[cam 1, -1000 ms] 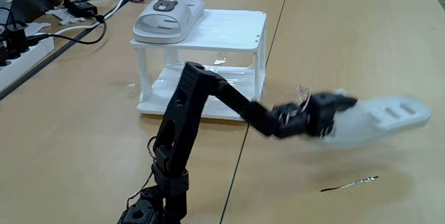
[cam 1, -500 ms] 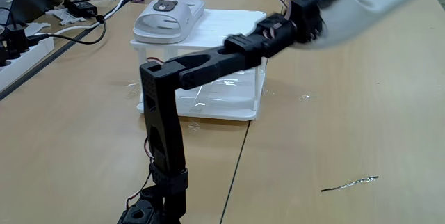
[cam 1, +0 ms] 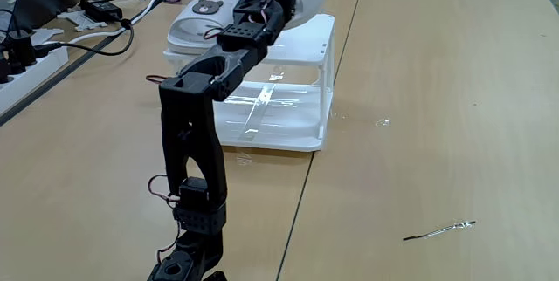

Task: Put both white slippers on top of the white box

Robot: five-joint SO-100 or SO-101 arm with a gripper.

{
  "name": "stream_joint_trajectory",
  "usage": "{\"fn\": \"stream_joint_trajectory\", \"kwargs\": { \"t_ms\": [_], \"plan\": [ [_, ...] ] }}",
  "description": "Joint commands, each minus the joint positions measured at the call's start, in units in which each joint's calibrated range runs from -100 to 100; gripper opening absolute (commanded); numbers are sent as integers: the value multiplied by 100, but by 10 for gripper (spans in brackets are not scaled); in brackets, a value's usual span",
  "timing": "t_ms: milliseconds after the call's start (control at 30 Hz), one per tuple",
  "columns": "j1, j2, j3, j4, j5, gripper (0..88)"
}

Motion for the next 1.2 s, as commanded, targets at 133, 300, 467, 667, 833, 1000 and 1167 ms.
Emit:
{"fn": "stream_joint_trajectory", "kwargs": {
  "t_ms": [133,300,467,667,833,1000,1167],
  "plan": [
    [-177,1360,-2239,-33,42,8],
    [-218,1999,-2808,-33,42,8],
    [-440,2209,-2979,-33,42,8],
    [-514,2226,-2907,-33,42,8],
    [-490,2462,-2961,-42,42,8],
    [-482,2740,-2970,-50,42,140],
    [-482,2689,-2898,122,42,215]
  ]
}}
